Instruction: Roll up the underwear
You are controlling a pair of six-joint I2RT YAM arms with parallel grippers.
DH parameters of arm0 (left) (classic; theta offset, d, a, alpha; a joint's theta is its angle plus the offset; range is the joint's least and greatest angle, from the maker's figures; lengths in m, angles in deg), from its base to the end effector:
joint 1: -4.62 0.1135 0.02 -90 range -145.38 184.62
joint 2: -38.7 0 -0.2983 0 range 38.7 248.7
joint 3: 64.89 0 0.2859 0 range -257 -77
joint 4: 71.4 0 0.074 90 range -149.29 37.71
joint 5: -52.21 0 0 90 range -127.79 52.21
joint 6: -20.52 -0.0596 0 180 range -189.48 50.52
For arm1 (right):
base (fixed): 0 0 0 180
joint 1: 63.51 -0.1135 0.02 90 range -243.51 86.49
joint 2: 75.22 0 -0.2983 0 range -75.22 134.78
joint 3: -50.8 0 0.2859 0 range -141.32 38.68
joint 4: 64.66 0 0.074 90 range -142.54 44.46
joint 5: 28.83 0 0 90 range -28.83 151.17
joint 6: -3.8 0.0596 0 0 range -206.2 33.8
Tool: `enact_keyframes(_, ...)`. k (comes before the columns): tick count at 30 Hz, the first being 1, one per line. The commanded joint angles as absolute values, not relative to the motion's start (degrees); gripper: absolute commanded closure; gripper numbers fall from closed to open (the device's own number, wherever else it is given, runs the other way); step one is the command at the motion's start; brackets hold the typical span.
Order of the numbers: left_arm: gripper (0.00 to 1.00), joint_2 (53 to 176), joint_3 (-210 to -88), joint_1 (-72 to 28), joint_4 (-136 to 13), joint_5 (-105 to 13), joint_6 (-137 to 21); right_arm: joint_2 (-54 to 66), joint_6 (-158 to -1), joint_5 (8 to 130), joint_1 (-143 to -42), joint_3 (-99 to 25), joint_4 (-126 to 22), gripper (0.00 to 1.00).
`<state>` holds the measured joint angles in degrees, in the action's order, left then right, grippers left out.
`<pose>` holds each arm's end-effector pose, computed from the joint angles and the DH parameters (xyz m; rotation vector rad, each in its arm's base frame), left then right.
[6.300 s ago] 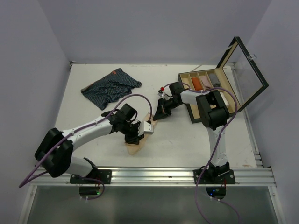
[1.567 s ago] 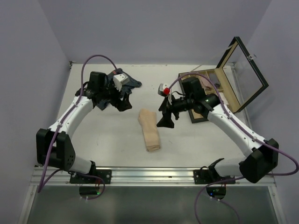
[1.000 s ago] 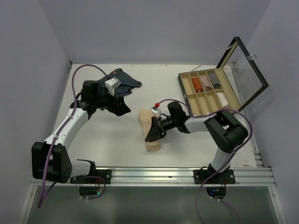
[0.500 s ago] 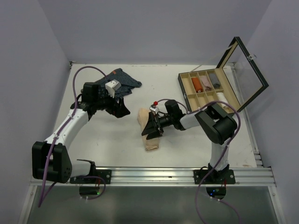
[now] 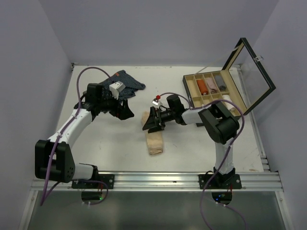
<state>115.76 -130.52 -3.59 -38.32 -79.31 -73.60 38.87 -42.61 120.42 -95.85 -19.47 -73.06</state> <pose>0.3091 -0.0845 0.2644 0.5929 2.1831 -0.8798 0.3386 0.2750 0.1273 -0.4580 2.4178 1.8080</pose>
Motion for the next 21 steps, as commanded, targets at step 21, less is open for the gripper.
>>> enact_keyframes(21, 0.03, 114.8, -133.2, -1.8, -37.1, -78.7, -77.8, 52.2, -13.1, 115.1, -94.3, -30.9, -101.3, 0.08)
